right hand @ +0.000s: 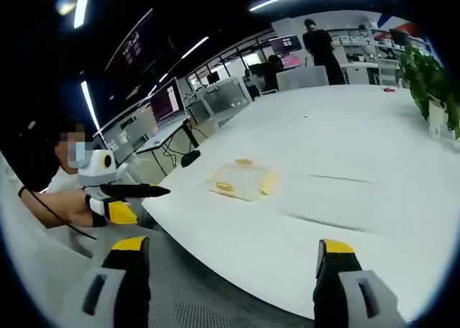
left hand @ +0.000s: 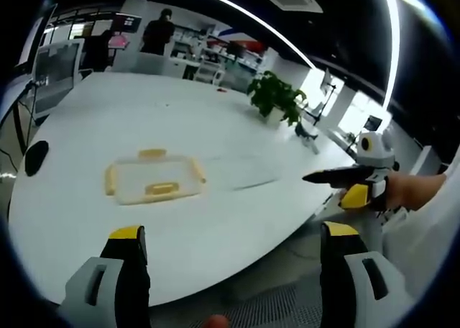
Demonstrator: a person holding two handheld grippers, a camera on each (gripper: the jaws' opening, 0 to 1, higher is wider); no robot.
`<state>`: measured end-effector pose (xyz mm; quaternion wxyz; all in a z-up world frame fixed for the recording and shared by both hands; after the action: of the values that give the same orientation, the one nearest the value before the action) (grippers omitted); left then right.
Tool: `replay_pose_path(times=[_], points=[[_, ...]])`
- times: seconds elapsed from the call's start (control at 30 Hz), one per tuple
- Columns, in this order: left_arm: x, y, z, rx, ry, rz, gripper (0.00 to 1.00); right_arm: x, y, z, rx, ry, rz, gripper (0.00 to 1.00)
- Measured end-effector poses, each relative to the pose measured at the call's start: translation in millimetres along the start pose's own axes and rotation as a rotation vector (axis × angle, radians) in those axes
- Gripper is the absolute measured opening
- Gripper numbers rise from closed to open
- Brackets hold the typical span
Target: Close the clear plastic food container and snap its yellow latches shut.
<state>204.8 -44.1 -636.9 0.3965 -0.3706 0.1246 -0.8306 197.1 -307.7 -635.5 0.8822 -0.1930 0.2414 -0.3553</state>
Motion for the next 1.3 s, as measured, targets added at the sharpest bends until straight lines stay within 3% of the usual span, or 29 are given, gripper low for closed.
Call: replay_pose_path(times=[0.17, 0.4, 0.8, 1.3], points=[[0.4, -2, 1.5, 0.002, 0.008, 0.002, 0.99, -2, 0, 2.7, 0.001, -0.020, 0.004, 0.96], [0.2, -5, 7.6, 0.037, -0.014, -0.014, 0.99, -10, 0, 6.6, 0.000, -0.113, -0.005, 0.94], [1.4, -3, 24.3, 0.046, 0.016, -0.024, 0.97, -3, 2, 15.6, 0.012, -0.102, 0.002, 0.93], [-18.0, -2, 36.9, 0.049, 0.032, 0.000, 0.93, 7, 17, 38.0, 0.003, -0.157, 0.011, 0.92]])
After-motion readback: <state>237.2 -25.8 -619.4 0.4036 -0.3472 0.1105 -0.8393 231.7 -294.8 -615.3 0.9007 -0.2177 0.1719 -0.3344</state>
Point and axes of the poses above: the point that each gripper's makers call its tool centre point, and the gripper's own axes: y roughly forward along the fingers, x roughly to its right, z roughly out of its top, the point moved 8 cm from there along -y, roughly backward along the fingers, and after that the axes turned 9 degrees about -y, right-handed, at the moved point
